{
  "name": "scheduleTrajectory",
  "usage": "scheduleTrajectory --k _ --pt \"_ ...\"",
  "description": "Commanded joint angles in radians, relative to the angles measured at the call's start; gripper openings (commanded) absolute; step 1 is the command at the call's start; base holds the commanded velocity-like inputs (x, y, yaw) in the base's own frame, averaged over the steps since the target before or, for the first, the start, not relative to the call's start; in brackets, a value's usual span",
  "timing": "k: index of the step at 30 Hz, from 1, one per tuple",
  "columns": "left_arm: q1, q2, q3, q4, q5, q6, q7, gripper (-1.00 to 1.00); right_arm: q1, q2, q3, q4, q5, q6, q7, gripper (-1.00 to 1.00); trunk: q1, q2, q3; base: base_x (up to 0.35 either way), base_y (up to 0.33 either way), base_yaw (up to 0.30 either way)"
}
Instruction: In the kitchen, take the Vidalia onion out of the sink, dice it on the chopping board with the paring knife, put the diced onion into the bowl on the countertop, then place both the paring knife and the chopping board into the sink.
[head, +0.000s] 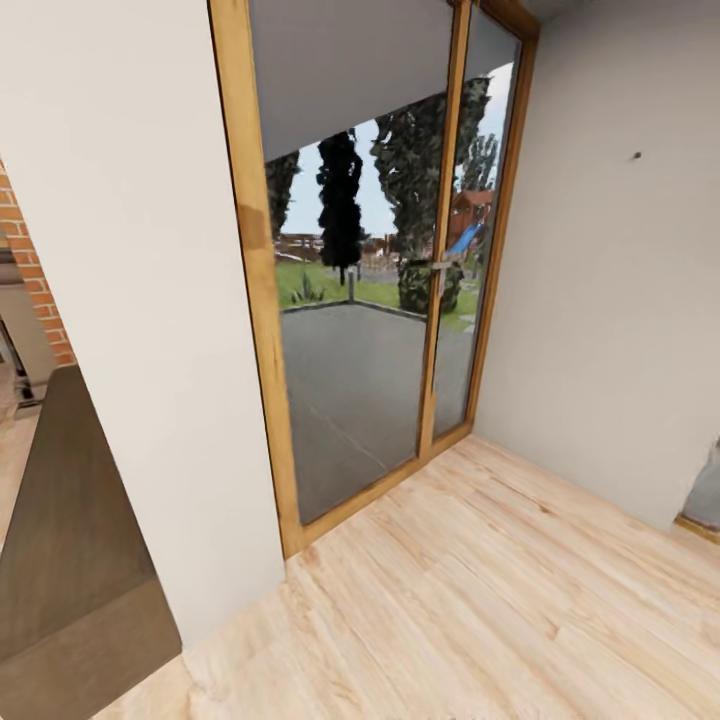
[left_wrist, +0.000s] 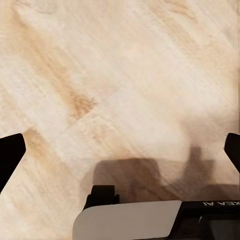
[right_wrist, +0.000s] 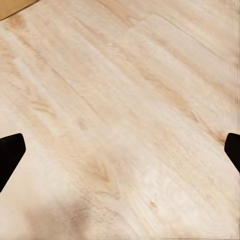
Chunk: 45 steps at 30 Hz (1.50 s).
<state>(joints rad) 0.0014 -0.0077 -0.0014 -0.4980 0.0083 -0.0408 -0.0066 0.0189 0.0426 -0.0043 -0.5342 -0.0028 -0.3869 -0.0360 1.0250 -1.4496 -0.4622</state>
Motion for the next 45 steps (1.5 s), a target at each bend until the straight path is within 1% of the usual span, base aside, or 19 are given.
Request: scheduleTrajectory --k 1,8,11,18,20,24,41,45 --pt "0.000 0.000 0.000 -0.001 0.001 -0.002 0.000 1.00 0.000 0.000 0.000 -0.001 0.000 -0.002 -0.002 1.00 0.000 0.000 -0.001 0.000 0.000 -0.281" --pt "0.000 0.000 0.000 -0.001 0.001 -0.002 -0.001 1.00 0.000 0.000 0.000 -0.003 0.000 -0.001 -0.004 1.00 0.000 0.000 -0.001 0.000 -0.005 -0.281" --pt "0.000 0.000 0.000 -0.001 0.000 -0.002 -0.001 1.00 0.000 0.000 0.000 -0.003 0.000 -0.001 -0.004 1.00 0.000 0.000 -0.001 0.000 -0.160 -0.281" --pt "0.000 0.000 0.000 -0.001 0.000 -0.002 0.000 1.00 0.000 -0.001 0.000 -0.003 0.000 -0.001 -0.004 1.00 0.000 0.000 -0.001 0.000 -0.284 -0.281" --pt "0.000 0.000 0.000 -0.001 -0.001 -0.002 0.000 1.00 0.001 -0.008 0.000 -0.003 0.000 -0.001 -0.004 1.00 0.000 0.000 -0.001 0.000 -0.299 -0.281" --pt "0.000 0.000 0.000 -0.001 0.000 -0.002 0.000 1.00 0.001 -0.013 0.000 -0.004 0.000 -0.001 -0.004 1.00 0.000 0.000 -0.001 0.000 -0.300 -0.281" --pt "0.000 -0.001 0.000 -0.001 -0.001 -0.002 0.000 1.00 0.000 -0.015 0.000 -0.005 0.000 -0.001 -0.004 1.00 0.000 0.000 -0.001 0.000 -0.304 -0.280" --pt "0.000 -0.001 0.000 -0.001 -0.001 -0.002 0.000 1.00 0.001 -0.015 0.000 -0.006 0.001 -0.002 -0.004 1.00 0.000 0.000 -0.001 0.000 -0.306 -0.135"
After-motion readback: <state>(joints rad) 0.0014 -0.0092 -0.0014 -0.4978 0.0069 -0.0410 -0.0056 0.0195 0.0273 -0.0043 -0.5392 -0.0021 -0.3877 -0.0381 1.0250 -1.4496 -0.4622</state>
